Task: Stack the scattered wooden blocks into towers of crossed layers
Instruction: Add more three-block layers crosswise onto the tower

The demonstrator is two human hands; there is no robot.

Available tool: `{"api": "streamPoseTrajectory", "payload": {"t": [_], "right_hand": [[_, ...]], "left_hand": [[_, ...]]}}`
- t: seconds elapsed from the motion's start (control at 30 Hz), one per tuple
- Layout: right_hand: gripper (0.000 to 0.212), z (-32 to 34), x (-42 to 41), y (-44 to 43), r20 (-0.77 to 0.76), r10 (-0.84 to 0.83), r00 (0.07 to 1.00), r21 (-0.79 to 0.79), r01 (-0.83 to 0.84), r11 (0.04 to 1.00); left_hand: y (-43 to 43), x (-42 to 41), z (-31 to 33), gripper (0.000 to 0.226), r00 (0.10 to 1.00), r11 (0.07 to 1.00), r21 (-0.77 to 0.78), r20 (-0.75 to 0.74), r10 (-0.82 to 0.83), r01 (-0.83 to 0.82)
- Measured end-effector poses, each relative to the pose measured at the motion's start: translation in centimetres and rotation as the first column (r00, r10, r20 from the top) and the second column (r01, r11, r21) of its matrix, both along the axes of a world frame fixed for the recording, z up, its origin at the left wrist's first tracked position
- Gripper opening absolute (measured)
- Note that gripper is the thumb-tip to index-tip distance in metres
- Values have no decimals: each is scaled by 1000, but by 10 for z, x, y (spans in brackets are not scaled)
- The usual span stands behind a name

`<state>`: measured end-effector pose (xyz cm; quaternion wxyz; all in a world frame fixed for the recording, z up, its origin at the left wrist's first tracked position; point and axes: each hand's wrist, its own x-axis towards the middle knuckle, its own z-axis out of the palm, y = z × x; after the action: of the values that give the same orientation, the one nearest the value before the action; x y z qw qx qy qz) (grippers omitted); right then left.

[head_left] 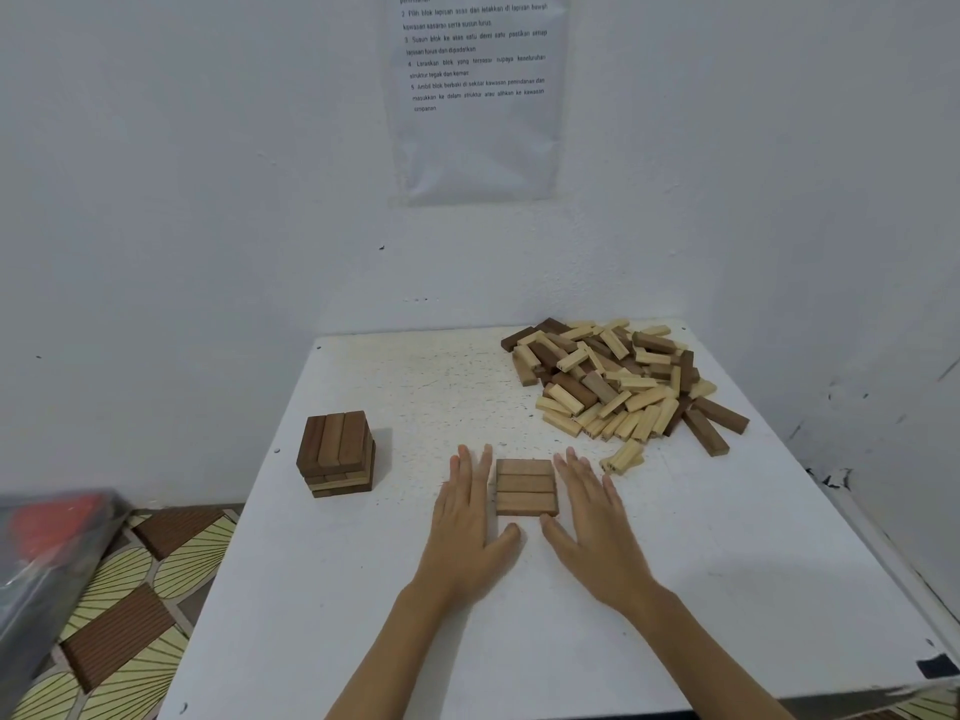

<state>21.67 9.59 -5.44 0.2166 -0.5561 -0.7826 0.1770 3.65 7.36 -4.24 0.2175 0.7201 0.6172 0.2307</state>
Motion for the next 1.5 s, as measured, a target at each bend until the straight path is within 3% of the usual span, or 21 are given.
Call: {"api": "streamPoseTrajectory", "payload": {"t": [0.07,0.1,0.27,0.4,0.5,0.6,0.7,0.8,0.87,0.93,1.0,1.1,1.3,1.5], "right_hand": [[59,4,2,-3,-158,-18,987,12,20,1000],[54,5,3,-3,-165,-19,986,25,24,999],[62,2,2,-2,-8,15,1000,70,-14,997],[61,4,2,3,58,12,998,86,-17,996],[66,7,2,5,82,29,996,83,-36,996],[68,8,4,6,81,37,996,86,-44,995],[65,11,5,7,59,49,997,91,-54,994],[58,11,4,3,2,45,999,116,-45,992],[55,11,4,1,-39,44,998,121,-39,992],[65,11,4,0,-58,14,998,86,-9,996],[79,10,4,1,-23,-40,999,29,41,999],[84,5,2,2,153,-62,986,39,56,998],[76,-5,-2,3,310,-54,949,120,18,993],[69,-3,-4,2,382,-75,921,80,48,996]], "left_hand": [[0,-6,7,73,993,999,28,112,-49,46],[0,-9,10,66,990,997,51,120,-70,64],[4,-20,14,50,985,980,102,18,-172,170],[15,-22,14,58,973,968,98,-62,-224,229],[21,-18,15,51,973,972,77,41,-226,223],[24,-18,15,26,965,970,113,132,-228,213],[24,-19,14,25,963,977,98,181,-202,187],[18,-19,15,48,945,987,54,283,-161,152],[13,-17,16,68,973,994,52,207,-105,96],[11,-16,12,83,997,997,54,53,-49,46],[8,-13,5,85,995,999,26,-96,-28,31],[5,-7,-1,79,973,999,9,-229,-37,40],[4,5,-5,80,962,1000,13,-271,9,-6],[5,9,-8,81,957,1000,19,-291,18,-13]]}}
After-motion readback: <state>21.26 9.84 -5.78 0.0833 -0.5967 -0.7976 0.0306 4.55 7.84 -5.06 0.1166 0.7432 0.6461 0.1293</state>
